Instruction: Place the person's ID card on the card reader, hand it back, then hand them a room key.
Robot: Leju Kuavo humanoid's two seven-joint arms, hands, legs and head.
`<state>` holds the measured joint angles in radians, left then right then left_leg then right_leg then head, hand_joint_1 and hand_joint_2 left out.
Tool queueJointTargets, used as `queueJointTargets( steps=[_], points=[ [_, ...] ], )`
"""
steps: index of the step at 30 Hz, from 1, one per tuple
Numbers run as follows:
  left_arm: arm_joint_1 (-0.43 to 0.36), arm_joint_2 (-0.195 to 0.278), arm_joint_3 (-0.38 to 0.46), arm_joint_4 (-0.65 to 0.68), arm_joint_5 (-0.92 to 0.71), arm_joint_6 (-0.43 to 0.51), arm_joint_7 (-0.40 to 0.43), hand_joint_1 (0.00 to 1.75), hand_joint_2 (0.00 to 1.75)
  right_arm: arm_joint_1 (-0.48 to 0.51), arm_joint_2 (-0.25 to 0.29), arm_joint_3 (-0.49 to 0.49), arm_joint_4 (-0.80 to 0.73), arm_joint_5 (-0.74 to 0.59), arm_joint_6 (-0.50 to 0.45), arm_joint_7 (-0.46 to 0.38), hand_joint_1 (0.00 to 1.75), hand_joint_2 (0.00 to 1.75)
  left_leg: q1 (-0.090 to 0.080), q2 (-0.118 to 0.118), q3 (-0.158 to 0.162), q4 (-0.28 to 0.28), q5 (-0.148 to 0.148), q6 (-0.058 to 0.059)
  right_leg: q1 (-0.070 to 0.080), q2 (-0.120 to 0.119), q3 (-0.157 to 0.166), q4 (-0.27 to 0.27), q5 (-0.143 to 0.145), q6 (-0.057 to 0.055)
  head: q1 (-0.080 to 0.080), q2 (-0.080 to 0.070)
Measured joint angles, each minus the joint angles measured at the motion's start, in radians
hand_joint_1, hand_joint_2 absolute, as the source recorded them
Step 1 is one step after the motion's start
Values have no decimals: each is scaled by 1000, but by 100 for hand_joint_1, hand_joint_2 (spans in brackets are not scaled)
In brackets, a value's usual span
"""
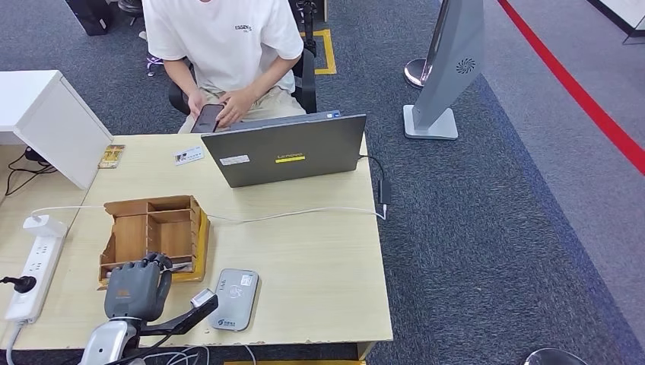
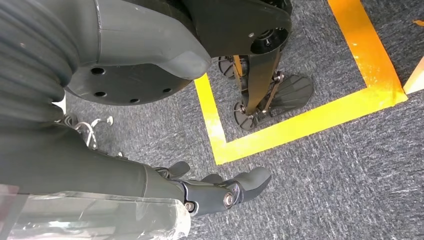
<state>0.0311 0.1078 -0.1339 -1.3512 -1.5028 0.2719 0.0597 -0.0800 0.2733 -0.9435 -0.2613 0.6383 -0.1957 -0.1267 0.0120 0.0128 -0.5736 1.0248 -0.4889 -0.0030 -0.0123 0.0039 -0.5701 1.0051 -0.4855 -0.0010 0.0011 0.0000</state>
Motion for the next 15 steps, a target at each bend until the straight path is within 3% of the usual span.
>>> queueJointTargets(
  steps=[15],
  points=[
    [16, -5, -8, -68, 4, -11, -1, 175, 175, -1, 6, -26, 0, -10, -3, -2, 0, 175, 0, 0, 0, 0, 0, 0, 0, 0, 0, 0, 0, 0, 0, 0]
  ],
)
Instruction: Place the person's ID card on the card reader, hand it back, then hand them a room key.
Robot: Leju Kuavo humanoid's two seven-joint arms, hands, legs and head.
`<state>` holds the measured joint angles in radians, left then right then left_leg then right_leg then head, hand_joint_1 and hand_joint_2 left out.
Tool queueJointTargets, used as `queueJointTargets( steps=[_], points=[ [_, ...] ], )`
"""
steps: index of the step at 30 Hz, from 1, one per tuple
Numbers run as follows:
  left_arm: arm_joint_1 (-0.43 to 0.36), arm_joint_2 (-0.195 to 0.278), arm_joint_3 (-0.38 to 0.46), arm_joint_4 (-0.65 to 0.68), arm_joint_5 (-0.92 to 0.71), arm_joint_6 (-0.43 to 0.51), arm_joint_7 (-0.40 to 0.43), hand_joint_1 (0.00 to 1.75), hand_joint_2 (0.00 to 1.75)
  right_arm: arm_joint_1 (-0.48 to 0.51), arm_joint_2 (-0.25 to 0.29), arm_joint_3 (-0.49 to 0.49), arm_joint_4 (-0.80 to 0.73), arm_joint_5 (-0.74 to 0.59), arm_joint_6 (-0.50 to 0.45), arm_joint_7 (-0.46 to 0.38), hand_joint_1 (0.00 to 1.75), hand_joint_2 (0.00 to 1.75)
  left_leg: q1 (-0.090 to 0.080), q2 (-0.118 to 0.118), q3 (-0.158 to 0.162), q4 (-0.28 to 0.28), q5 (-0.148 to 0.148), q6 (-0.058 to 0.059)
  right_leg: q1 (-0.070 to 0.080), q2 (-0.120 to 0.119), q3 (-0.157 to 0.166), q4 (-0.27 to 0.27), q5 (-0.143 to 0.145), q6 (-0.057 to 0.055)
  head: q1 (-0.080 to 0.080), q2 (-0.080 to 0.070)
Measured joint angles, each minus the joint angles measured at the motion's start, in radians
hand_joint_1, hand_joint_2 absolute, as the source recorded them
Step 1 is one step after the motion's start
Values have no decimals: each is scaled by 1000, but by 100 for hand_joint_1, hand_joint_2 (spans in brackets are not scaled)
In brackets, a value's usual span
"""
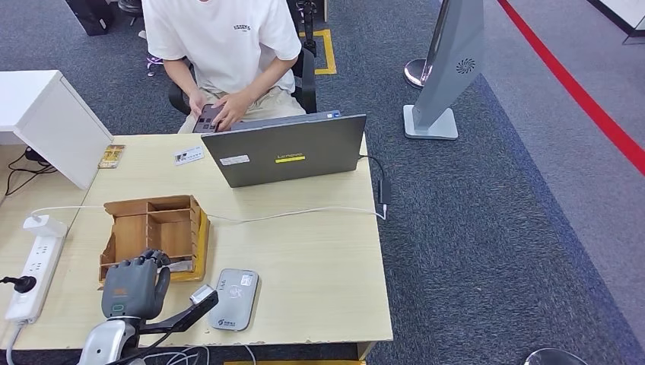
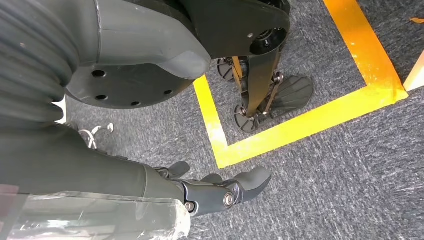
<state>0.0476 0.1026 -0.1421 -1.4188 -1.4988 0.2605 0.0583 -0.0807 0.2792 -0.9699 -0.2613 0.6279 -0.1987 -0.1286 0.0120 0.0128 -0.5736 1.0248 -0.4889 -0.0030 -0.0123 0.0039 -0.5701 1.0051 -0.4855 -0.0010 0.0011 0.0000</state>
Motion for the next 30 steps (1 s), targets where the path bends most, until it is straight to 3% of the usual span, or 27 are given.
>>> queueJointTargets(
  steps=[8, 12, 22, 30],
  points=[
    [12, 0, -23, -49, 4, 0, -6, 175, 175, 0, 0, -12, 0, -7, -1, -2, 0, 175, 0, 0, 0, 0, 0, 0, 0, 0, 0, 0, 0, 0, 0, 0],
    [27, 7, -65, -136, 27, -2, -22, 175, 175, 0, 2, -30, -1, -23, -3, -10, 0, 175, 0, 0, 0, 0, 0, 0, 0, 0, 0, 0, 0, 0, 0, 0],
    [35, 47, -158, -350, 77, 16, -32, 175, 175, 0, 12, -66, -7, -37, -6, -20, 0, 175, 0, 0, 0, 0, 0, 0, 0, 0, 0, 0, 0, 0, 0, 0],
    [25, 82, -186, -456, 104, 14, -36, 175, 175, 0, 17, -84, -10, -38, -6, -25, 0, 175, 0, 0, 1, 0, 0, 0, 0, 0, 1, 0, 0, 0, 0, 0]
  ],
)
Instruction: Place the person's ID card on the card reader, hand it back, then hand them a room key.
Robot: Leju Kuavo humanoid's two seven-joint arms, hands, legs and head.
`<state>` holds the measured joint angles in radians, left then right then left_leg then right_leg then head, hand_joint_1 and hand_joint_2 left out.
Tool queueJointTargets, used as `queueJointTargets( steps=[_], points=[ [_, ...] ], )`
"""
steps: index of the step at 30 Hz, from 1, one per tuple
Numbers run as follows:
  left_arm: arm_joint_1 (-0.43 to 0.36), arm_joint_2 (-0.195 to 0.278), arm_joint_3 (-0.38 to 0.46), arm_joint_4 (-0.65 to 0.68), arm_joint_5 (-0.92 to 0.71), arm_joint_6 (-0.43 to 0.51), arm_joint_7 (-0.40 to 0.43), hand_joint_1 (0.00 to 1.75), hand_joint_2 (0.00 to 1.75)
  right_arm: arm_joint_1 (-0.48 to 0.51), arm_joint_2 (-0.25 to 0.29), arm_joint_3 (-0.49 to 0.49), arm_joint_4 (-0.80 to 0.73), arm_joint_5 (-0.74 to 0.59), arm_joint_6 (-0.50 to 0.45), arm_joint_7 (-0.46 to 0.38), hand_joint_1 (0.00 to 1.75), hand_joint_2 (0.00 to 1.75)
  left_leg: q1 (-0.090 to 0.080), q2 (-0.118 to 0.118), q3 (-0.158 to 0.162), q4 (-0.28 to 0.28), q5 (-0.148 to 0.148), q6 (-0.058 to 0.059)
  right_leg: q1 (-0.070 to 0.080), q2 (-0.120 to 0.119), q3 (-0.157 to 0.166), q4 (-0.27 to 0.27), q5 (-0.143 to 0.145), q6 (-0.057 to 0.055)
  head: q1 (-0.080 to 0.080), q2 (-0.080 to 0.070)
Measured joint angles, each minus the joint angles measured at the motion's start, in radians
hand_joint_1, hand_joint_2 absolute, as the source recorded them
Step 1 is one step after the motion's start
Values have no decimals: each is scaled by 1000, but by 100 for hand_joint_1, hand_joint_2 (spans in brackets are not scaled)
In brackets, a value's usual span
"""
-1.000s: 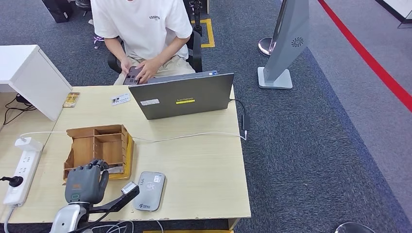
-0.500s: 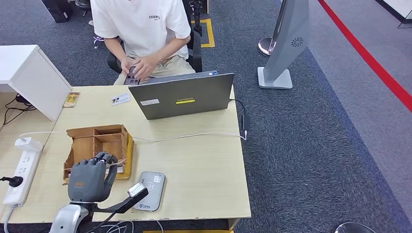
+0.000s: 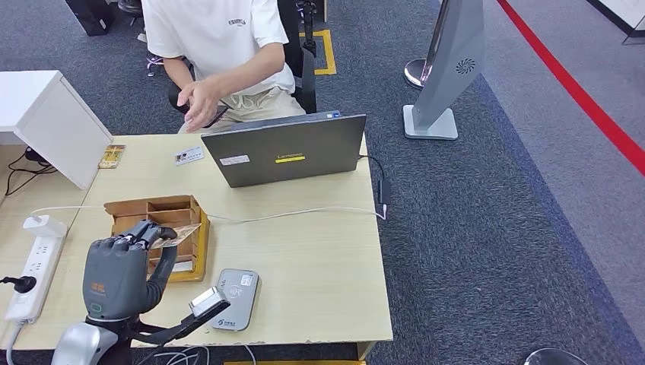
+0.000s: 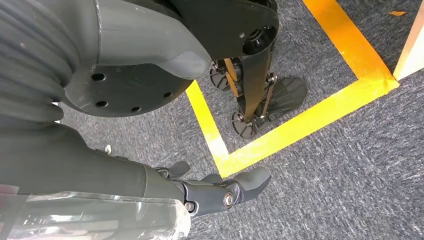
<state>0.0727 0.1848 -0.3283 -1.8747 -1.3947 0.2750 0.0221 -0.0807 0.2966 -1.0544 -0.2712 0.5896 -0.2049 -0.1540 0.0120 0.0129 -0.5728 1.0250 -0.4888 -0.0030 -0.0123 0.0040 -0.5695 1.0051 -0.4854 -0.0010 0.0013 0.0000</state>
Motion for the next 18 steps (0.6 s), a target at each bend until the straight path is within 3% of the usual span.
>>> queueJointTargets(
  steps=[11, 14, 18],
  points=[
    [-93, 20, -4, -12, 34, -8, 31, 175, 175, 0, 2, -1, 0, 26, 4, 0, 0, 175, 0, -2, 1, 0, 1, 0, 0, -2, 1, 0, 0, 0, 0, 0],
    [-231, 19, 16, 70, 34, -62, 79, 175, 175, -5, 2, 2, 1, 64, 14, 3, 0, 175, 0, -7, 0, 0, 4, 0, 0, -7, 2, 0, 1, 0, 0, 0],
    [-476, 19, 101, 340, 35, -85, 93, 175, 175, -14, 2, 19, 4, 119, 26, 12, 0, 175, 0, -7, 0, 0, 9, -2, 0, -6, 1, 1, 6, -3, 0, 0]
  ],
)
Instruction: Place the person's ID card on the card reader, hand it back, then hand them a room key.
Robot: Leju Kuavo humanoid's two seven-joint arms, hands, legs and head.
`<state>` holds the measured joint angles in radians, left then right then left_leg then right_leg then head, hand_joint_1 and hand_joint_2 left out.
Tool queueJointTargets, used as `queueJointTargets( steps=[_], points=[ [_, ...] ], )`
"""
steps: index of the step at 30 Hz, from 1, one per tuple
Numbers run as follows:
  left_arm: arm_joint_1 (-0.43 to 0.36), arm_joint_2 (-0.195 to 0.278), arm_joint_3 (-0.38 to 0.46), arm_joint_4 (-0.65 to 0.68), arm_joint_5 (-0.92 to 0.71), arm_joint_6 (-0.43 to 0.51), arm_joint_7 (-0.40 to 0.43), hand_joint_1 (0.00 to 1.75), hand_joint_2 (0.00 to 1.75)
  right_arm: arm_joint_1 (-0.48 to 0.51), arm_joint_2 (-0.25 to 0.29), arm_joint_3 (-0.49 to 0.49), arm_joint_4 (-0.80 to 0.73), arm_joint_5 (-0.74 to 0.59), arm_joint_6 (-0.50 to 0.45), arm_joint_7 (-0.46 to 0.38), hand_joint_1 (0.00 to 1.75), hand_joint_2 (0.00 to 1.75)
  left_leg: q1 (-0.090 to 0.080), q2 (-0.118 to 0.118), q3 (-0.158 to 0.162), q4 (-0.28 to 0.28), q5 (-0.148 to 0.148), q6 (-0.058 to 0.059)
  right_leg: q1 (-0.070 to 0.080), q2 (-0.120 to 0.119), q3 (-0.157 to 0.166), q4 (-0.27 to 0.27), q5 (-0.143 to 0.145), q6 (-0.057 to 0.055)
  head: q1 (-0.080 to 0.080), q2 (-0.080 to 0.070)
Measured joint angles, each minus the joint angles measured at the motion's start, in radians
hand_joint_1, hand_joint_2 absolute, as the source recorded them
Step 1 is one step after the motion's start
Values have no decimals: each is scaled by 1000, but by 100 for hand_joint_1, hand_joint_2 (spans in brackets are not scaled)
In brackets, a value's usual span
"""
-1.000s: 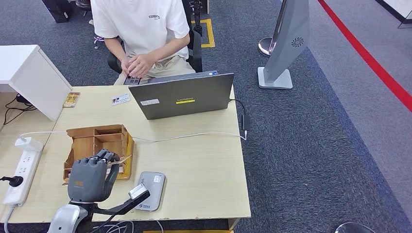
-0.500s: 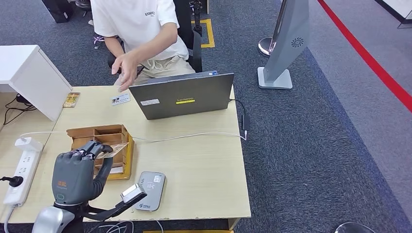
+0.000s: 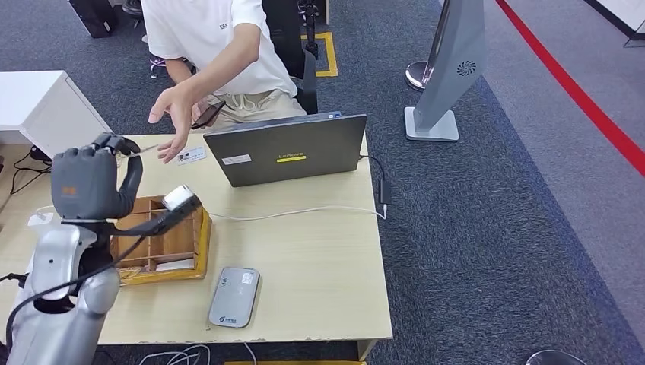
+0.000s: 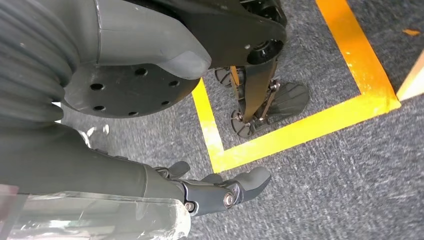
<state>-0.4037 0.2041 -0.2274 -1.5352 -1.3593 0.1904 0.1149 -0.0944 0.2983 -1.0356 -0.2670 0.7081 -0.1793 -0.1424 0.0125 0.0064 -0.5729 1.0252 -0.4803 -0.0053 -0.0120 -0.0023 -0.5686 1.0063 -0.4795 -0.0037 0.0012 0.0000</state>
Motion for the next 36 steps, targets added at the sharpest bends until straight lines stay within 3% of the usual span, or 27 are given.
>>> queueJointTargets(
  steps=[4, 9, 26, 30, 36],
  points=[
    [-183, 2, 89, 298, 6, 63, -47, 175, 175, -3, 0, 21, 8, 40, -1, 20, 0, 175, 0, 4, 0, 0, 2, -2, 0, 4, -2, 1, 2, -1, 0, 0],
    [-273, -22, 129, 487, -3, 92, -72, 175, 175, -5, 0, 37, 15, 55, -2, 53, 0, 175, 0, 3, -1, 0, 2, -1, 0, 4, -2, 1, 2, -1, 0, 0],
    [-327, -90, 132, 609, -26, 85, -56, 175, 175, -5, 0, 52, 17, 65, -1, 58, 0, 175, 0, 13, -6, 0, 1, -1, 0, 14, -11, 1, 3, -1, 0, 0],
    [-332, -96, 132, 617, -35, 79, -57, 0, 175, -4, -1, 54, 17, 70, 0, 57, 0, 175, 0, 14, -8, 0, 0, -2, 0, 15, -13, 1, 3, -1, 0, 0],
    [-332, -98, 132, 616, -20, 70, -78, 0, 175, -4, -2, 54, 17, 70, 0, 57, 0, 175, 0, 12, -8, 0, 0, -1, 0, 12, -13, 1, 3, 0, 0, 0]
  ],
)
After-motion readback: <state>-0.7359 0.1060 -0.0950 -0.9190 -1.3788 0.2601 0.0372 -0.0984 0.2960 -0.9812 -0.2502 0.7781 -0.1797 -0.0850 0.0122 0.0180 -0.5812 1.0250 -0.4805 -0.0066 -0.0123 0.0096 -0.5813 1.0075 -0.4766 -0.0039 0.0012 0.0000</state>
